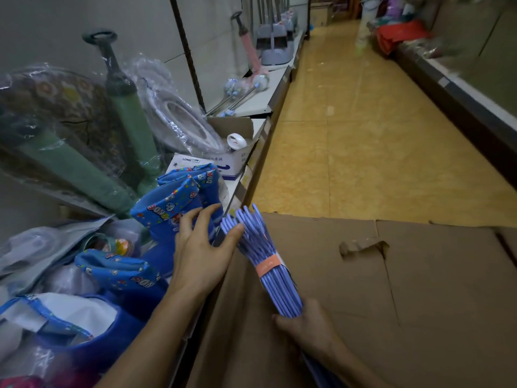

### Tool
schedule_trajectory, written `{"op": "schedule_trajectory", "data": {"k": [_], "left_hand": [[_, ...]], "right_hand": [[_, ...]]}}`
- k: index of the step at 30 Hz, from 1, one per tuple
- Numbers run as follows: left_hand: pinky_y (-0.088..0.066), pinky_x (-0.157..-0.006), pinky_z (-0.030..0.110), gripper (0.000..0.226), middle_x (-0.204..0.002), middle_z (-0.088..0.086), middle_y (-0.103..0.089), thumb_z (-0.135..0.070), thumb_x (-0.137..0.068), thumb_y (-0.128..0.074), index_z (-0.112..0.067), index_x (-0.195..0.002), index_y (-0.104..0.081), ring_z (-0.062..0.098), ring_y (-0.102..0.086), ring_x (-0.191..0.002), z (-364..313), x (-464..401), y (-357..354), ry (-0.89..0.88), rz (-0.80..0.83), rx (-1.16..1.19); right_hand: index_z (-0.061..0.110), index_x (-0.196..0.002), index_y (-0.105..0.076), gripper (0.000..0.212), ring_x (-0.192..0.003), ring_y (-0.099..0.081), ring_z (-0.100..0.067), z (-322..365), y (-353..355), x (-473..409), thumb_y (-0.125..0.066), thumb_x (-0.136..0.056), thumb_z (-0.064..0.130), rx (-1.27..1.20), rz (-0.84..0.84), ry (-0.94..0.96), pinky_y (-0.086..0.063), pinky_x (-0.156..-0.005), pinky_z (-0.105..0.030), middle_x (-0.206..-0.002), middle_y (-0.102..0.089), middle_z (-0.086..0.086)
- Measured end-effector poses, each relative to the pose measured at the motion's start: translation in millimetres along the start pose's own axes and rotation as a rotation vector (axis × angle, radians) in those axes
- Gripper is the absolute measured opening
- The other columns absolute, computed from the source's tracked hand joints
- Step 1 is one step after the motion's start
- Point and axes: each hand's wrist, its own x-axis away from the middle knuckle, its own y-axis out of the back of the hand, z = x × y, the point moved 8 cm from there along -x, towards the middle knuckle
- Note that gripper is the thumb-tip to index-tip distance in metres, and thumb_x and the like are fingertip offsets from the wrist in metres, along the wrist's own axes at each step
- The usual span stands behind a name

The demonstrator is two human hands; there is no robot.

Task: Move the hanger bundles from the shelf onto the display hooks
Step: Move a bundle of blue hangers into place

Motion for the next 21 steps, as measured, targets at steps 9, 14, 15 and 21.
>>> {"op": "schedule_trajectory", "data": {"k": [9, 14, 15, 21], "left_hand": [[-0.049, -0.089, 0.041, 0.060, -0.119, -0.010, -0.058, -0.073, -0.077, -0.058, -0.041, -0.126, -0.049, 0.015, -0.056, -0.110, -61, 12, -39, -0.143, 0.112, -0.142], [-0.051, -0.086, 0.041, 0.048, -0.109, -0.001, -0.057, -0.054, -0.086, -0.063, -0.025, -0.122, -0.052, 0.018, -0.056, -0.100, -96, 18, -56, -0.210, 0.081, -0.087], [-0.051, -0.086, 0.041, 0.049, -0.110, 0.000, -0.057, -0.053, -0.087, -0.062, -0.023, -0.124, -0.051, 0.018, -0.056, -0.101, -105, 20, -58, -0.218, 0.069, -0.076], [-0.049, -0.089, 0.046, 0.059, -0.119, 0.004, -0.054, -0.061, -0.087, -0.049, -0.022, -0.131, -0.046, 0.023, -0.053, -0.108, -166, 32, -59, -0.244, 0.028, -0.032]], "right_hand": [[0.027, -0.105, -0.065, 0.048, -0.065, -0.065, -0.005, -1, 54, 25, -0.065, -0.060, 0.043, 0.198, 0.053, 0.061, -0.056, -0.064, -0.031, -0.079, -0.070, 0.005], [0.035, -0.123, -0.046, 0.066, -0.096, -0.066, -0.015, 2, 90, 38, -0.055, -0.062, 0.059, 0.426, -0.038, 0.110, -0.053, -0.084, -0.037, -0.104, -0.066, 0.007], [0.034, -0.126, -0.039, 0.062, -0.102, -0.064, -0.019, 7, 97, 41, -0.053, -0.071, 0.058, 0.534, -0.074, 0.143, -0.050, -0.087, -0.037, -0.110, -0.065, 0.007], [0.020, -0.130, -0.038, 0.064, -0.087, -0.064, -0.021, 44, 158, 57, -0.070, -0.079, 0.040, 0.838, -0.489, 0.190, -0.050, -0.076, -0.038, -0.106, -0.060, 0.000]]}}
